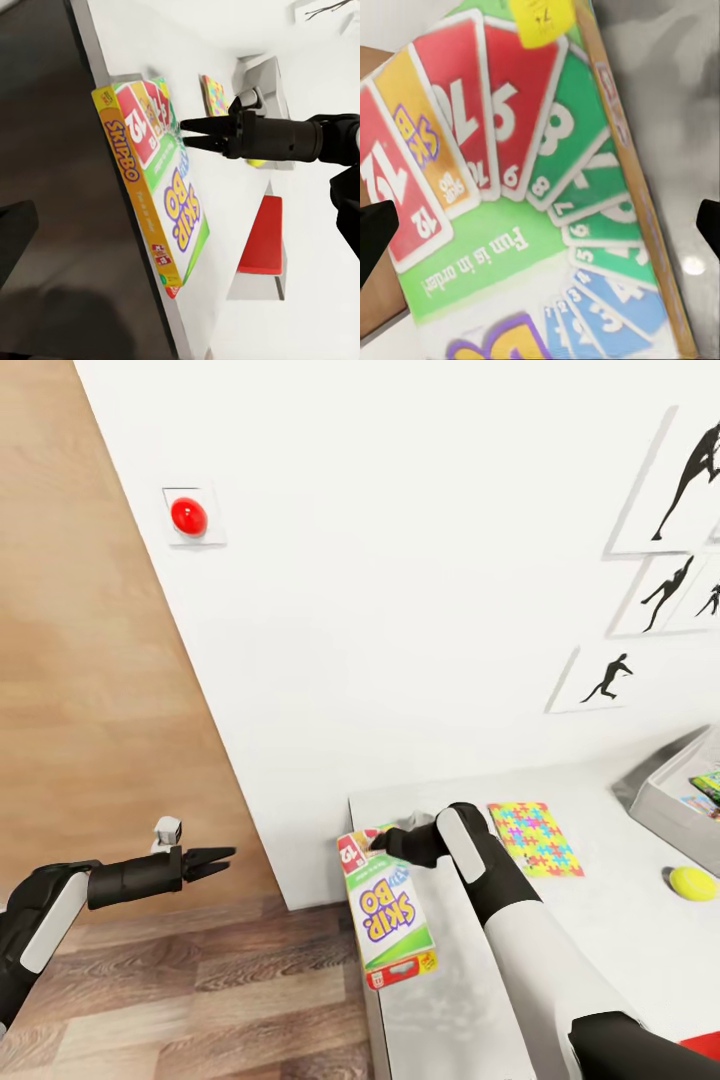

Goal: Put all the toys in the child's room - the three board games (two on the bed and one on the table), the two jigsaw puzzles on the table, and the tennis ball on the table - inside the toy box on the table in the child's room.

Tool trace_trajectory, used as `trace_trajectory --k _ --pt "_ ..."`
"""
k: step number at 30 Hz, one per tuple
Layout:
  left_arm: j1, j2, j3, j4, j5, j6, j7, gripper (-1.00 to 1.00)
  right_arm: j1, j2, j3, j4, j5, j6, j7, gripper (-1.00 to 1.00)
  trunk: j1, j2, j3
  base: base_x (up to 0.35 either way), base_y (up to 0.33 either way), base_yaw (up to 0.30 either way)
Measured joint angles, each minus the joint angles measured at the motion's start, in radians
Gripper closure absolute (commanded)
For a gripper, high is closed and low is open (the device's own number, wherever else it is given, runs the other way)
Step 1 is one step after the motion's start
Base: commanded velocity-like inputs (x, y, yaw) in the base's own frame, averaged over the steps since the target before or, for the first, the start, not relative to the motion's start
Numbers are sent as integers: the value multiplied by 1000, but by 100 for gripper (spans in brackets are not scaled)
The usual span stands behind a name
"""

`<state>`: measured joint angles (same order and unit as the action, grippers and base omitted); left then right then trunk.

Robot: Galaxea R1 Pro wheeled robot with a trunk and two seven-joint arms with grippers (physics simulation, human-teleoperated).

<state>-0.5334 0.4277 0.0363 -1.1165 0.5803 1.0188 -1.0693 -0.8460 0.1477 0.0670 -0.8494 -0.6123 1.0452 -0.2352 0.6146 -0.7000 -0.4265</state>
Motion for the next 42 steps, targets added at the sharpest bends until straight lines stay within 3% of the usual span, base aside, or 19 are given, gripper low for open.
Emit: trace_trajectory --k 14,21,26,30,33,34,35,38,39,42 --pt "0 0 1 0 0 0 0 -100 10 -2 -3 -143 -11 0 -1 -100 0 0 19 0 0 -142" --pt "0 0 0 0 0 -1 0 -100 20 -2 -3 -305 -16 0 5 -100 0 0 29 0 0 -145" --pt "0 0 0 0 0 -1 0 -100 101 -13 -2 -490 -31 -1 52 -100 0 0 36 0 0 -145" --pt "0 0 1 0 0 -1 0 -100 218 -49 -1 -653 -99 -1 166 -100 0 0 42 0 0 -137" --pt "0 0 3 0 0 -1 0 -100 328 -80 -1 -712 -172 -2 320 -100 0 0 46 0 0 -116" --pt "0 0 3 0 0 -1 0 -100 349 -84 -2 -718 -179 -2 361 -100 0 0 48 0 0 -105" --pt "0 0 4 0 0 -1 0 -100 381 -91 -3 -727 -187 -2 445 -100 0 0 49 0 0 -103" --pt "0 1 5 0 -1 -1 1 -100 425 -100 -6 -735 -193 -22 570 -100 0 0 54 0 0 -95" --pt "0 1 6 0 -1 -1 1 -100 453 -108 -8 -737 -192 -58 644 -100 0 0 55 0 0 -74" --pt "0 0 5 0 -1 -1 2 -100 506 -133 -6 -740 -188 -157 761 -100 0 0 58 0 0 -42"
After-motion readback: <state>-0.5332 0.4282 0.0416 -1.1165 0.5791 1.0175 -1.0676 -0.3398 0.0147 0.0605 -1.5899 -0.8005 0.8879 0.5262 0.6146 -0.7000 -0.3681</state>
